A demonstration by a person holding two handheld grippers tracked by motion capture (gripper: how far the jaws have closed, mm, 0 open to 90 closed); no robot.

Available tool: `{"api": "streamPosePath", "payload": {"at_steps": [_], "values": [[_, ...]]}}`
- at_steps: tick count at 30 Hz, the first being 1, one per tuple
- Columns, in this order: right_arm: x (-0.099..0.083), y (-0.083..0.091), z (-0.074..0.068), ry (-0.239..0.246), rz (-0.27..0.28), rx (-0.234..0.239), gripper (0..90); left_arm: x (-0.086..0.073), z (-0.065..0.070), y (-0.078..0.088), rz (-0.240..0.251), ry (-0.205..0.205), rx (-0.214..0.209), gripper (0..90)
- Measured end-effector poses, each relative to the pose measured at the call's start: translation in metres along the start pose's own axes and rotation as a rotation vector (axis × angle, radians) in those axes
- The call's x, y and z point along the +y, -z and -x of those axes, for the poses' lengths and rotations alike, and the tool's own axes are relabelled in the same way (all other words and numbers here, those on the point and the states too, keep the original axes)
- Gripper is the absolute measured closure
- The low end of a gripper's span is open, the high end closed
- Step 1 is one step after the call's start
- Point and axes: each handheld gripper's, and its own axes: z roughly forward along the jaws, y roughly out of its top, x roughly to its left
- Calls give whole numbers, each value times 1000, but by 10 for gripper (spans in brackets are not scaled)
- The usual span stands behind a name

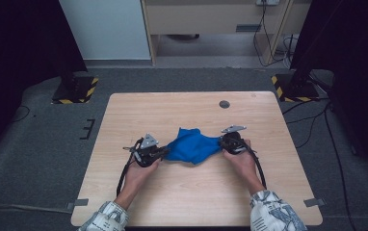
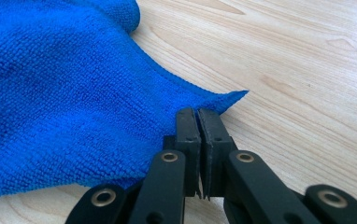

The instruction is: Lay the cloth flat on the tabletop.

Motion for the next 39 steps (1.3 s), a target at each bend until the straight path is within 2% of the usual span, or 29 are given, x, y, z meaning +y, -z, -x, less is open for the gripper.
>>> {"api": "streamPosePath", "payload": {"at_steps": [1,4,9,17,25,30,34,39], "values": [[0,1,0,-3,6,4,879,1,-1,1,1,-1,5,841],[1,8,2,-16,70,17,879,3,-4,5,14,12,9,848],[5,24,4,-11,151,34,879,5,-10,9,31,37,16,852],[13,38,4,-5,204,55,879,9,-12,14,50,44,27,862],[5,36,8,-11,157,42,878,8,-21,19,49,79,63,870],[0,35,11,-16,142,45,875,8,-22,17,29,90,64,872],[-2,34,12,-22,105,48,873,9,-19,16,26,83,58,872],[0,43,13,-28,135,55,870,15,-17,22,29,59,57,871]]}}
